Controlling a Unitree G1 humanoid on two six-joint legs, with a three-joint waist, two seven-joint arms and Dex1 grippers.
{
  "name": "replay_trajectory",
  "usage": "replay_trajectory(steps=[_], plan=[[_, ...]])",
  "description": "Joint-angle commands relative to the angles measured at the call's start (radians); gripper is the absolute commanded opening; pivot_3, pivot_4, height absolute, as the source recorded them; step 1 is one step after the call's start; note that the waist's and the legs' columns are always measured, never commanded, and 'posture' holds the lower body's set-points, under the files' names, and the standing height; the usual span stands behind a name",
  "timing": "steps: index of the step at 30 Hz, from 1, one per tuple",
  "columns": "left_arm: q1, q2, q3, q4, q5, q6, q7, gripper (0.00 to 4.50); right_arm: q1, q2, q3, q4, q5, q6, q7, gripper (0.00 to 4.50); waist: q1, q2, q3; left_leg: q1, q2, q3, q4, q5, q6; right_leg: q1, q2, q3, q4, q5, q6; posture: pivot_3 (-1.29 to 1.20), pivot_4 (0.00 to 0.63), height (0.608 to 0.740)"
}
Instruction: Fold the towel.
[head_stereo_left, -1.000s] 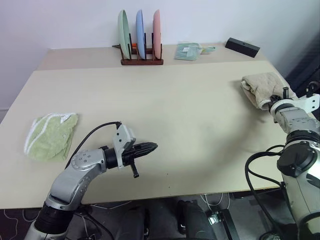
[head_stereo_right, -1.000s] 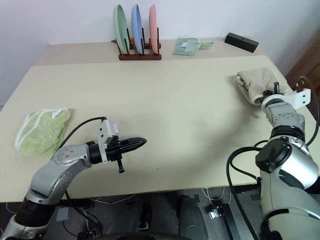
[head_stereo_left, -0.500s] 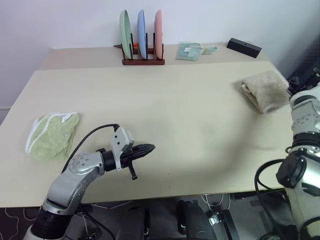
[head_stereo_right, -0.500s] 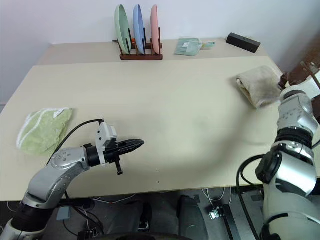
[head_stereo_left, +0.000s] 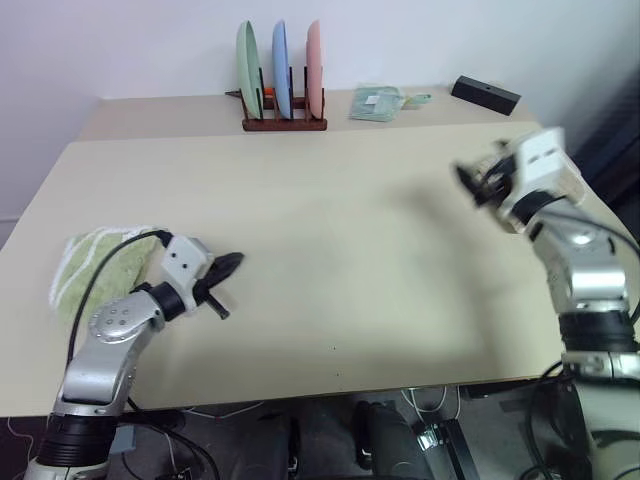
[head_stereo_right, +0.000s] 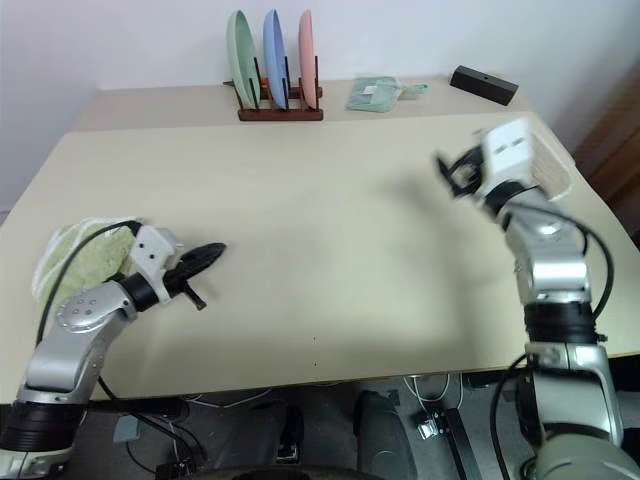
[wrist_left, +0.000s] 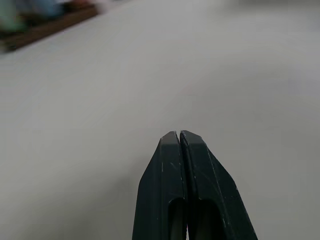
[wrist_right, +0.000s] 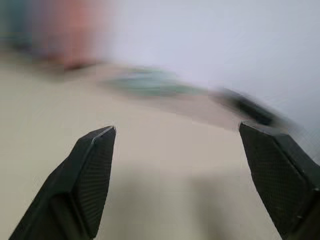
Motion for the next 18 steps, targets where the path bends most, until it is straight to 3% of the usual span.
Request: replay_trajectory(steps=[1, 5, 18], plan=[[0.041, -0.019, 0.057, -0.020, -0.013, -0.033, 0.025, 0.00, 0.050, -0.021, 0.023, -0.064, 0.036, -0.002, 0.169, 3.99, 0.003, 0.000, 0.000, 0.000, -0.001, 0.000, 0.000, 0.000, 0.000, 0.000, -0.002, 0.000, 0.000, 0.000, 0.000, 0.00, 0.150, 0.740], [0.066, -0.047, 0.031, -0.071, -0.006, -0.014, 0.041, 0.00, 0.066, -0.032, 0.015, -0.014, 0.026, -0.021, 0.250, 3.99, 0.006, 0.000, 0.000, -0.002, -0.003, 0.001, 0.006, -0.002, 0.003, 0.001, -0.005, 0.000, -0.001, 0.002, 0.003, 0.00, 0.150, 0.740], [0.052, -0.082, -0.018, -0.122, -0.026, 0.040, 0.037, 0.00, 0.020, -0.022, -0.044, 0.163, -0.016, -0.118, 0.268, 3.99, 0.015, -0.001, 0.000, -0.001, -0.003, 0.001, 0.006, -0.001, 0.002, 0.002, -0.005, 0.000, -0.001, 0.002, 0.002, 0.00, 0.150, 0.740]])
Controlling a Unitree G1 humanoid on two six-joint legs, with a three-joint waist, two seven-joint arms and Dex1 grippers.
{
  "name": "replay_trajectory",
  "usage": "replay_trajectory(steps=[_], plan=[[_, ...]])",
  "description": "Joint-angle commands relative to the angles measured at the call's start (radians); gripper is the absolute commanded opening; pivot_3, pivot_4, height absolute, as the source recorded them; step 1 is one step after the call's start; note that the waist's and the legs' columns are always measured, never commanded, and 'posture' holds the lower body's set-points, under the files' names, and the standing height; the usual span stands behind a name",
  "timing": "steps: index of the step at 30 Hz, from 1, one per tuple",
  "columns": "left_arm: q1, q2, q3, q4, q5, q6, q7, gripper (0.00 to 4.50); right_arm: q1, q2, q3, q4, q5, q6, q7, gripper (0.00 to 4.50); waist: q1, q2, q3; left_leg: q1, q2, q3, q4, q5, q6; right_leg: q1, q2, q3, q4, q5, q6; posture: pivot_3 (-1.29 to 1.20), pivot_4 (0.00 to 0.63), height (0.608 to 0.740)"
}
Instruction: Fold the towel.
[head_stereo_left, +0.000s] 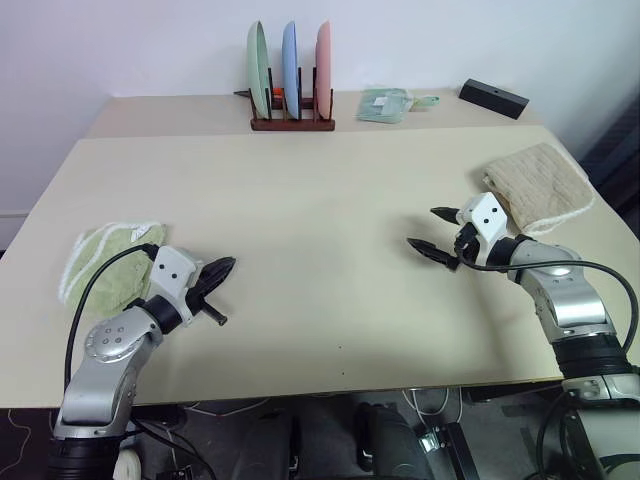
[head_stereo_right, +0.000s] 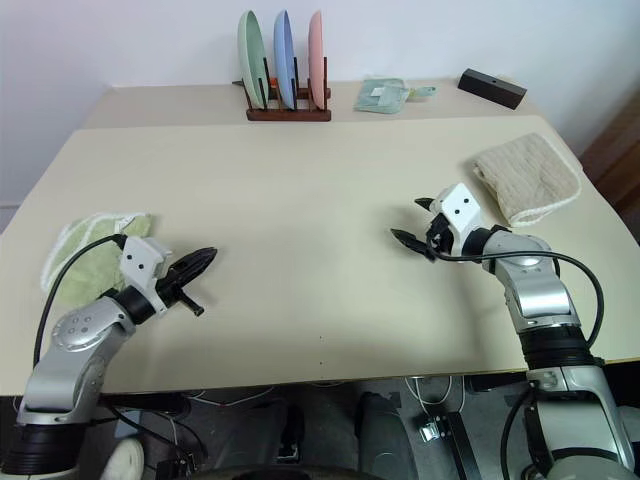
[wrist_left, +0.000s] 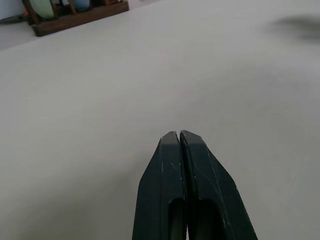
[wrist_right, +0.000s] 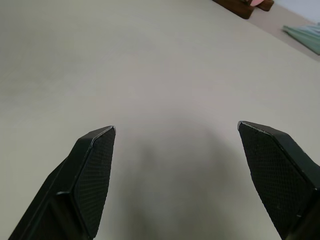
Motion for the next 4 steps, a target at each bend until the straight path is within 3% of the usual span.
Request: replay_trajectory(steps=[1, 4], plan=[[-0.007, -0.002, -0.003, -0.043, -0.013, 0.017, 0.008, 0.00, -0.023, -0.002, -0.051, 0.020, -0.001, -0.035, -0.001, 3.99, 0.001, 0.000, 0.000, 0.000, 0.000, 0.000, 0.000, 0.000, 0.000, 0.000, 0.000, 0.000, 0.000, 0.000, 0.000, 0.00, 0.150, 0.740], [-0.007, -0.003, -0.007, -0.058, -0.012, 0.027, 0.014, 0.00, -0.032, 0.000, -0.056, 0.035, -0.004, -0.043, 0.008, 3.99, 0.000, 0.000, 0.000, 0.000, 0.000, 0.000, 0.000, 0.000, 0.000, 0.000, 0.000, 0.000, 0.000, 0.000, 0.000, 0.00, 0.150, 0.740]])
